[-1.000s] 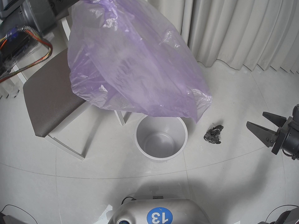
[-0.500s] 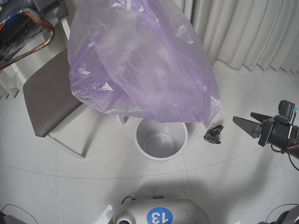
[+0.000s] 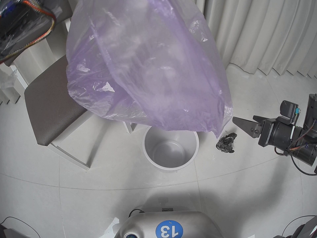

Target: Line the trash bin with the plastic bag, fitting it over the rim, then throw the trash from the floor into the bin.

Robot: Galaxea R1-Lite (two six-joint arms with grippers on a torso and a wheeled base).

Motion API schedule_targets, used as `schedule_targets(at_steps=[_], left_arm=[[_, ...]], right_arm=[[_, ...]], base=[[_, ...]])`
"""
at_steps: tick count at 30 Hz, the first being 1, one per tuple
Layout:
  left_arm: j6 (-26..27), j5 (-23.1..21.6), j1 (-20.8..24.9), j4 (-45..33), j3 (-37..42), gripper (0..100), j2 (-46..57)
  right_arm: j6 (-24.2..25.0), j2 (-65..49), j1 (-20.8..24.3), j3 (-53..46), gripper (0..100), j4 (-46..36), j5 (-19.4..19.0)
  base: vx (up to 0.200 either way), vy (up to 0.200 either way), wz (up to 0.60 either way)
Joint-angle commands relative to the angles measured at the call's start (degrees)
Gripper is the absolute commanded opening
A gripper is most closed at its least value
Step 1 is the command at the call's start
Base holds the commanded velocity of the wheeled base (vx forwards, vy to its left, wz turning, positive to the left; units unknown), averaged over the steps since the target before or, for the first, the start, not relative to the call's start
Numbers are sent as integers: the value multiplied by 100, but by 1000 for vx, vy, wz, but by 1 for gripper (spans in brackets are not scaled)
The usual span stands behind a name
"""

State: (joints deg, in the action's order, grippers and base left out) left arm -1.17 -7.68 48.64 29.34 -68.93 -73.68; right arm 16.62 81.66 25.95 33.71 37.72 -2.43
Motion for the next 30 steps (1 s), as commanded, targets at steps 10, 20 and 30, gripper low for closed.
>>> schedule_targets(at_steps=[10,20,30], left_arm=[[-6,-5,163,1,-33,0,38],[-6,3,251,1,-33,0,64],[-6,3,278,10,11,0,117]], right_arm=[[404,869,182,496,100,509,269],[1072,1115,270,743,100,658,313],[1951,1097,235,681,100,1176,84]], base=[[0,0,0],[0,0,0],[0,0,0]])
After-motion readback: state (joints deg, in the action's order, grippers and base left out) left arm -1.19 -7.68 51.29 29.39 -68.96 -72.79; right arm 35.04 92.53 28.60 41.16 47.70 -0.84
